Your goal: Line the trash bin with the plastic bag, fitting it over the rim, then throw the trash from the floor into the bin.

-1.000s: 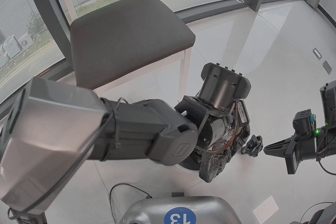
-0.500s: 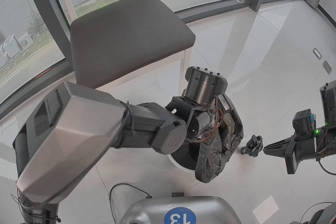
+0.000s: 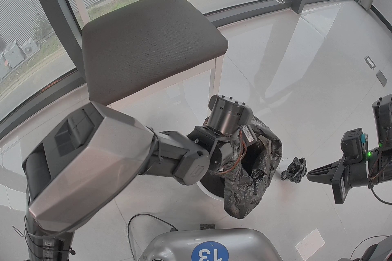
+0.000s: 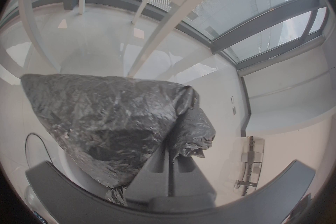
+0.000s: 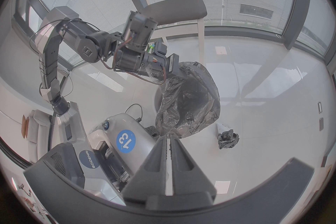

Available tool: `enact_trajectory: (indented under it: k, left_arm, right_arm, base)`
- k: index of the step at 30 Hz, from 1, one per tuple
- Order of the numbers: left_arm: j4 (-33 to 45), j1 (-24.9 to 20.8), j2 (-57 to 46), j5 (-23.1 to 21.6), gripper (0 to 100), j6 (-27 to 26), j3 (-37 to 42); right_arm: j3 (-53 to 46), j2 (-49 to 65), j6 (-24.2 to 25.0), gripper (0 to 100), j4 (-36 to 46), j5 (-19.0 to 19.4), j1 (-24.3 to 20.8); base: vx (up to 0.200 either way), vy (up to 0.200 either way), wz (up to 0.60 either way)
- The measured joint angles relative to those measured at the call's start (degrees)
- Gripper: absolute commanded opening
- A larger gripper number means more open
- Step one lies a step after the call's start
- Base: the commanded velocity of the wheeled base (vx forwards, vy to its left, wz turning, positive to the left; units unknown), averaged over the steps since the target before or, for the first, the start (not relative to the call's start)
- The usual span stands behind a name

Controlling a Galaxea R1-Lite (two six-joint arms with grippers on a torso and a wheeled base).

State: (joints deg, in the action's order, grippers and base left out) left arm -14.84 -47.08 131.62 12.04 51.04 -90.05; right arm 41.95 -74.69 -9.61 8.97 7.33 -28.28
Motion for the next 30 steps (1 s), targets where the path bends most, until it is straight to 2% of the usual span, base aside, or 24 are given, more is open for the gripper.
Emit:
enact_trajectory:
  k: [7,16,30]
  left_arm:
    - [-0.27,3.84,-0.12,2.71,0,-1.29,3.64]
    - [-0.32,7.40,-1.79,2.93,0,-2.35,6.38]
    - [-0.43,6.57,-2.38,3.12,0,-2.84,5.30]
  right_arm:
    - [0.27,-0.44,-0.24,0,-0.09,0.13,-0.21]
    - [0.63,-1.11,-0.32,0,-0.17,0.17,-0.40]
    - [0.69,-1.57,-0.29,0,-0.20,0.15,-0.52]
  base:
    - [0.000,0.000,0.00]
    - [0.000,0.000,0.00]
    - [0.000,0.000,0.00]
